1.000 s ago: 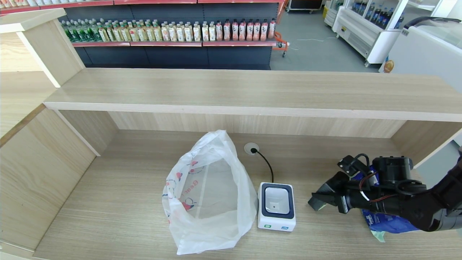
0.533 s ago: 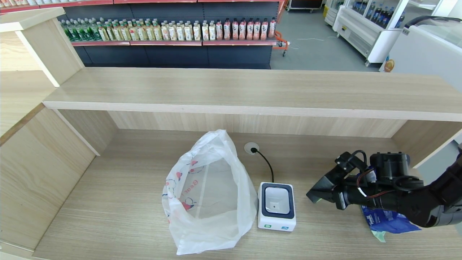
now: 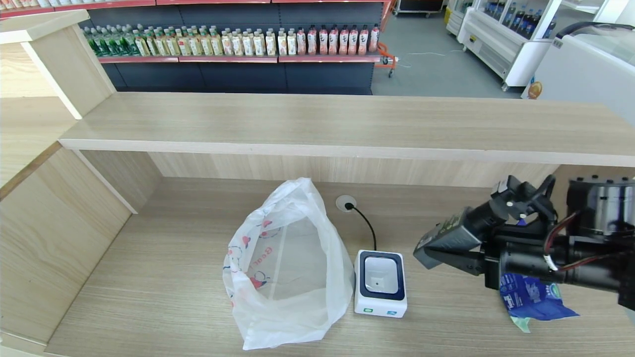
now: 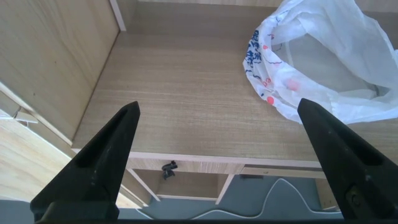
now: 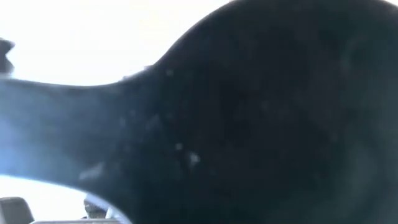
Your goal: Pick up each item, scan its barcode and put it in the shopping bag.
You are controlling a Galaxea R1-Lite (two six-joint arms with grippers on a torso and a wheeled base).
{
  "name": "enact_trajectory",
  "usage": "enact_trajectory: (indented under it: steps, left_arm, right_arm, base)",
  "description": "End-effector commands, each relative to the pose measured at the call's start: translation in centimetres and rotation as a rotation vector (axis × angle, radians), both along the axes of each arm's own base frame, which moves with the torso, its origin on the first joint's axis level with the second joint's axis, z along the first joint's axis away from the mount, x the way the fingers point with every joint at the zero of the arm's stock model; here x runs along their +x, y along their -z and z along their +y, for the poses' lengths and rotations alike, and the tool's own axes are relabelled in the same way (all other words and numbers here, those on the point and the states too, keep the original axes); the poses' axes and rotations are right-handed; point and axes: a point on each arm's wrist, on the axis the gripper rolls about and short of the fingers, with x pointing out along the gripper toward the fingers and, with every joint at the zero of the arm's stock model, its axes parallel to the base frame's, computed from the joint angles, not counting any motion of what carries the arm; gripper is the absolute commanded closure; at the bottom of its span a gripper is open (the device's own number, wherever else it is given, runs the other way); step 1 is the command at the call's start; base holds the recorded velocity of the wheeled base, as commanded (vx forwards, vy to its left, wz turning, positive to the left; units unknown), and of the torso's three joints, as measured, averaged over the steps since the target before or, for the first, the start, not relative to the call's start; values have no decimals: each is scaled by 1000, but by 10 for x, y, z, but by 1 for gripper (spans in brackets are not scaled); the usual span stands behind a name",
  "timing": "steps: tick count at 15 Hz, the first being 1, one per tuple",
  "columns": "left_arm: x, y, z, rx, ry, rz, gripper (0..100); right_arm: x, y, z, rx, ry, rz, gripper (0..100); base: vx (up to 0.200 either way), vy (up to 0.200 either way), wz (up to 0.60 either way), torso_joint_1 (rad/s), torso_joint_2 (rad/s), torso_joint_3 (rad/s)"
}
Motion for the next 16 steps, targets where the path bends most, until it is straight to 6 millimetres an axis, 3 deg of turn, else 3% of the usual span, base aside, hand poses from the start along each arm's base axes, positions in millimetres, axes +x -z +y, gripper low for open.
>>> enact_trajectory:
  steps: [1, 3, 7, 11, 13, 15, 16]
  left_arm:
    - [0, 0, 0, -1, 0, 0, 0]
    - [0, 0, 0, -1, 0, 0, 0]
    - [0, 0, 0, -1, 2, 0, 0]
    - [0, 0, 0, -1, 2, 0, 0]
    - [0, 0, 0, -1, 0, 0, 0]
    - [0, 0, 0, -1, 0, 0, 0]
    - [0, 0, 0, -1, 0, 0, 0]
  right_arm:
    - [-91, -72, 17, 93, -258, -211, 100]
    - [-113, -89, 18, 119, -353, -333, 100]
    - [-123, -111, 15, 116, -588, -699, 100]
    - [-85, -113, 17, 70, -655, -924, 100]
    - [-55, -106, 28, 74, -746, -1060, 100]
    - [-41, -108, 36, 80, -774, -1120, 100]
    - [-35, -114, 54, 109, -826, -1164, 100]
  base:
    - [0, 0, 0, 0, 0, 0]
    - [0, 0, 0, 0, 0, 0]
    - [0, 0, 0, 0, 0, 0]
    - [0, 0, 0, 0, 0, 0]
    - [0, 0, 0, 0, 0, 0]
    - [0, 0, 0, 0, 0, 0]
    - [0, 0, 0, 0, 0, 0]
